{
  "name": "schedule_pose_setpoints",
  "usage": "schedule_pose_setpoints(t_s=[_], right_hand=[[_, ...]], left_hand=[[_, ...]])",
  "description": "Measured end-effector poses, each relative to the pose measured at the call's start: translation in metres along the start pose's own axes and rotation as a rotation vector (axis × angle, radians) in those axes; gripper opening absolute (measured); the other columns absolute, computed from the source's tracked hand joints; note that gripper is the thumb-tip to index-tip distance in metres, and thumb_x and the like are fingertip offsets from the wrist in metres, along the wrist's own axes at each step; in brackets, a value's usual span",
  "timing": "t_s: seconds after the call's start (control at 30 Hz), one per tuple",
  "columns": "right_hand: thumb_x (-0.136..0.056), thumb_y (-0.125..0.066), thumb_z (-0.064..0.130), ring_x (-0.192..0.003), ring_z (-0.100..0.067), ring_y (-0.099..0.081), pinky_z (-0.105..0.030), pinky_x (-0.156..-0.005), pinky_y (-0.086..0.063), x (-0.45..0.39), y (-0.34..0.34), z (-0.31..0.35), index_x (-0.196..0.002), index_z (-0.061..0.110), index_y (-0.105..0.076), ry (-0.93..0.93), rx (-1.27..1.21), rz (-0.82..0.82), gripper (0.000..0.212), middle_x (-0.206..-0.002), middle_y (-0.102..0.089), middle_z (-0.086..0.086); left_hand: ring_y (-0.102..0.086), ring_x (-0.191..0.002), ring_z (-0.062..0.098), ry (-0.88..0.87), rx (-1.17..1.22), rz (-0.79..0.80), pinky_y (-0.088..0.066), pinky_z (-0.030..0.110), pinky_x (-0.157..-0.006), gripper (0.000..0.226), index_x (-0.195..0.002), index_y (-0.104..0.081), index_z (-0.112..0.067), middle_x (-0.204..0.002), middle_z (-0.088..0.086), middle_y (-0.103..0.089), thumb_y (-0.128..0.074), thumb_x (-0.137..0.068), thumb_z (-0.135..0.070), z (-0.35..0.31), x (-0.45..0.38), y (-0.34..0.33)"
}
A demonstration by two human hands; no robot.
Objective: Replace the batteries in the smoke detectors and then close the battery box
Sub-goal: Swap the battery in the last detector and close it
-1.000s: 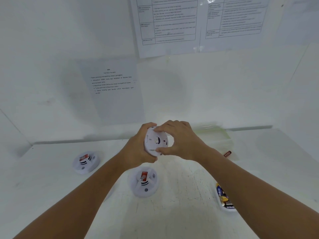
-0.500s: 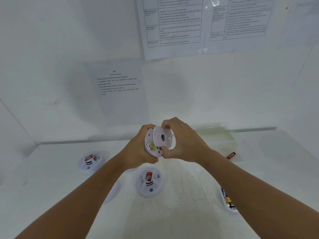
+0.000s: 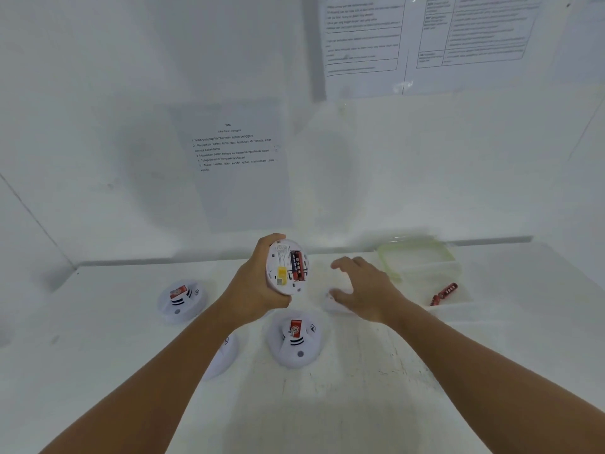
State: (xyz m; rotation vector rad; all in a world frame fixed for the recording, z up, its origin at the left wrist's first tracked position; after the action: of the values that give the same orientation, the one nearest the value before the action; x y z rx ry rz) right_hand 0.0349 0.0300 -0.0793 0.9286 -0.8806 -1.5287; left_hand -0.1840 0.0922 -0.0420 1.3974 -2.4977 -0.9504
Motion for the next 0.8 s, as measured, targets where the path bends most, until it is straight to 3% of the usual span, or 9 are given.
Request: schedule_pose_setpoints(t_s=[0.1,0.17,0.4,0.53,0.67,0.8], right_hand=[[-0.1,-0.06,0.032,-0.102,-0.006,-0.062,-0.026,-0.087,-0.053,-0.001,0.015,0.029,-0.126,0.034,-0.055,0.081,-0.338,-0.158,0.026,-0.12,-0.058,0.006],[-0.103,-0.058,0.031,-0.095,-0.002,-0.064,-0.018,-0.078,-0.053,-0.001,0.022,0.046,-0.121,0.034,-0.059,0.115,-0.399,-0.191,0.019,-0.116,-0.06,0.007],[-0.101,-0.061,0.025,-0.089,-0.008,-0.068,-0.02,-0.078,-0.058,0.008,0.031,0.055,-0.118,0.03,-0.063,0.073,-0.458,-0.3,0.017,-0.114,-0.063,0.001],[-0.099,-0.063,0.021,-0.086,-0.007,-0.068,-0.011,-0.07,-0.053,0.013,0.036,0.049,-0.115,0.029,-0.063,0.035,-0.492,-0.312,0.018,-0.112,-0.062,0.001],[-0.093,-0.067,0.021,-0.082,-0.009,-0.07,-0.013,-0.064,-0.053,0.013,0.05,0.041,-0.107,0.031,-0.064,0.03,-0.512,-0.265,0.017,-0.109,-0.062,0.0],[-0.091,-0.066,0.019,-0.078,-0.01,-0.07,-0.03,-0.065,-0.061,0.025,0.063,0.025,-0.105,0.03,-0.059,0.07,-0.547,-0.246,0.019,-0.108,-0.061,0.002]], left_hand=[[-0.061,-0.108,-0.003,-0.029,0.007,0.021,-0.062,0.033,-0.084,0.106,-0.143,-0.033,-0.044,-0.117,-0.027,-0.058,-0.086,-0.065,0.003,-0.002,-0.002,-0.004],[-0.061,-0.11,0.0,-0.053,0.028,0.035,-0.062,0.033,-0.084,0.106,-0.143,-0.033,-0.044,-0.116,-0.027,-0.059,-0.086,-0.065,0.004,-0.004,-0.004,-0.008],[-0.063,-0.114,0.004,-0.115,0.115,0.05,-0.06,0.031,-0.089,0.104,-0.146,-0.033,-0.034,-0.118,-0.032,-0.058,-0.088,-0.067,0.005,-0.013,-0.008,-0.018],[-0.064,-0.115,0.013,-0.141,0.156,0.05,-0.061,0.038,-0.09,0.104,-0.146,-0.034,-0.033,-0.127,-0.014,-0.059,-0.087,-0.062,-0.003,-0.022,-0.007,-0.025],[-0.066,-0.114,0.016,-0.13,0.18,-0.001,-0.062,0.039,-0.088,0.103,-0.145,-0.036,-0.034,-0.125,-0.013,-0.061,-0.088,-0.06,-0.01,-0.036,-0.003,-0.035],[-0.066,-0.112,0.014,-0.099,0.191,-0.023,-0.062,0.039,-0.086,0.104,-0.143,-0.036,-0.038,-0.119,-0.025,-0.061,-0.09,-0.062,-0.001,-0.051,0.0,-0.056]])
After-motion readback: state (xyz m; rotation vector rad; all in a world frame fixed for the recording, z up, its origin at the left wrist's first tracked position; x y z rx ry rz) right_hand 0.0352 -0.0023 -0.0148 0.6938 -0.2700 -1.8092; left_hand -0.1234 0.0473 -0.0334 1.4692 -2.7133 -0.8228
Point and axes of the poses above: each hand's wrist, its own x-axis away from the middle knuckle, its own y-axis out of the back of the hand, z = x × y, the point moved 5 cm from there along -x, towards the middle knuckle
